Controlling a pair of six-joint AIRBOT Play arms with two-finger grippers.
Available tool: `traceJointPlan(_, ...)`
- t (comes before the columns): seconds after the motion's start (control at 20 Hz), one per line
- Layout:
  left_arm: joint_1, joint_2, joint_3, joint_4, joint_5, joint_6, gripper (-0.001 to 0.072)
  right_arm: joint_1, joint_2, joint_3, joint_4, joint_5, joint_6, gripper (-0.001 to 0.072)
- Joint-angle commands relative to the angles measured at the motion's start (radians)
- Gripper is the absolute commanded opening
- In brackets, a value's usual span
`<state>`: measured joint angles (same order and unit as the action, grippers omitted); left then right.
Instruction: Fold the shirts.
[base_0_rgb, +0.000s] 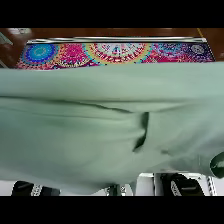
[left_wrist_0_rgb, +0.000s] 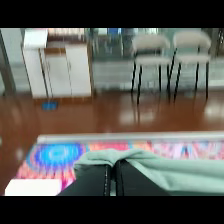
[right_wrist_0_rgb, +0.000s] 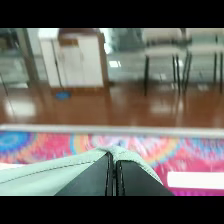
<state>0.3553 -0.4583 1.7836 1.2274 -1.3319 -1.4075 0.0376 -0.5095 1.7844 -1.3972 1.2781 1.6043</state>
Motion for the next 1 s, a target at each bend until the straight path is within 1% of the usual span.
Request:
traceJointPlan(0.0,0.0,-0.003,-0.137,0.034,-0.151,0.031,0.0046,0.001,-0.054,0.003,-0.119,0.217,0.068,0.0052)
traceJointPlan(0.1,0.0,-0.008,-0.274,0.034,-0.153,0.031,0.0046,0.001,-0.142,-0.008,-0.173,0.344,0.067,0.0051)
traceJointPlan(0.15,0.0,-0.018,-0.351,0.034,-0.15,0.031,0.0046,0.001,-0.19,-0.029,-0.176,0.378,0.066,0.0052)
traceJointPlan(0.25,0.0,-0.053,-0.498,0.034,-0.133,0.031,0.0046,0.002,-0.292,-0.113,-0.145,0.36,0.066,0.0052)
traceJointPlan(0.35,0.0,-0.119,-0.627,0.033,-0.071,0.031,0.0046,0.002,-0.404,-0.223,-0.096,0.257,0.061,0.0052)
traceJointPlan(0.45,-0.001,-0.222,-0.705,0.029,0.06,0.039,0.0046,0.002,-0.529,-0.324,-0.09,0.098,0.063,0.0052)
traceJointPlan(0.5,-0.001,-0.294,-0.711,0.024,0.121,0.053,0.0046,0.002,-0.596,-0.352,-0.089,0.012,0.07,0.0052)
traceJointPlan(0.6,-0.001,-0.445,-0.701,-0.037,0.225,0.077,0.0046,0.002,-0.741,-0.36,-0.073,-0.158,0.086,0.0052)
traceJointPlan(0.7,-0.004,-0.587,-0.69,-0.14,0.332,0.101,0.0046,0.002,-0.852,-0.36,-0.008,-0.319,0.086,0.0053)
traceJointPlan(0.8,-0.029,-0.703,-0.679,-0.231,0.452,0.161,0.0046,0.002,-0.936,-0.36,0.067,-0.462,0.085,0.0053)
traceJointPlan(0.9,-0.084,-0.789,-0.669,-0.251,0.6,0.224,0.0046,0.006,-1.003,-0.36,0.099,-0.594,0.085,0.0053)
traceJointPlan(0.95,-0.114,-0.826,-0.669,-0.251,0.684,0.23,0.0047,0.009,-1.03,-0.36,0.097,-0.652,0.085,0.0053)
